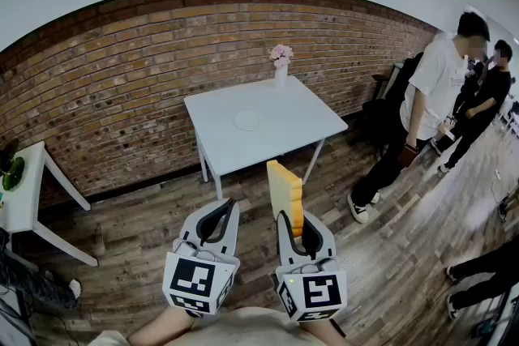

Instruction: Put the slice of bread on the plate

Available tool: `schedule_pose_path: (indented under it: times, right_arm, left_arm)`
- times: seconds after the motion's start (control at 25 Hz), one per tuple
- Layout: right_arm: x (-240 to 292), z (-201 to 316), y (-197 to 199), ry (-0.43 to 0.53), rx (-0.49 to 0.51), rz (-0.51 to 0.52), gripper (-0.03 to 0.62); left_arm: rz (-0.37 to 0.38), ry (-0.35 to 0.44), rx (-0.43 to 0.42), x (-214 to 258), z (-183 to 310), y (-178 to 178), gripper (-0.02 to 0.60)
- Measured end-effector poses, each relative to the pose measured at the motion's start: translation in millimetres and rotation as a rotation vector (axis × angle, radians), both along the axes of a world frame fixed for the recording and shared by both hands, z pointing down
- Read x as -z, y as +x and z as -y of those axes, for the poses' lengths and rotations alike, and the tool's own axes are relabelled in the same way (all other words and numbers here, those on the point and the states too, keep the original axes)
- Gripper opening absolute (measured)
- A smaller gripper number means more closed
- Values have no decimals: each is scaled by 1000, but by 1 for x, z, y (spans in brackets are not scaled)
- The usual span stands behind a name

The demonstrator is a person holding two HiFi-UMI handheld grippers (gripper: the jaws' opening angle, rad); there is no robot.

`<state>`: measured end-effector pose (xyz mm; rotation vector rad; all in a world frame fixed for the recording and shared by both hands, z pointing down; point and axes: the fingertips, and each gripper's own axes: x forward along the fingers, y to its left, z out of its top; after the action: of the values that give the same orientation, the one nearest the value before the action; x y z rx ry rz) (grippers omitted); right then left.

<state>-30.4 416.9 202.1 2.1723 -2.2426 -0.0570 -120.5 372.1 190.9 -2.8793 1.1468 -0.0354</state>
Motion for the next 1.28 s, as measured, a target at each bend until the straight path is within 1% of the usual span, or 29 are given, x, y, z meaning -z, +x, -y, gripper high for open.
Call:
schedule_pose_path:
  times: [0.4,0.68,1.04,1.28]
  right_arm:
    - [-1,2,8,-3,10,-1,98]
    - [-9,4,16,-25,33,26,101]
    - [-11,7,35,-9,51,40,101]
    - [-11,21,41,-17,49,67,101]
  left_arm:
    - [1,-4,5,-3,1,10,9]
    - [6,-8,16,-5,2,17,9]
    - [13,-15,72,-12,6,18,9]
    - [29,-34,103,-13,22,12,9]
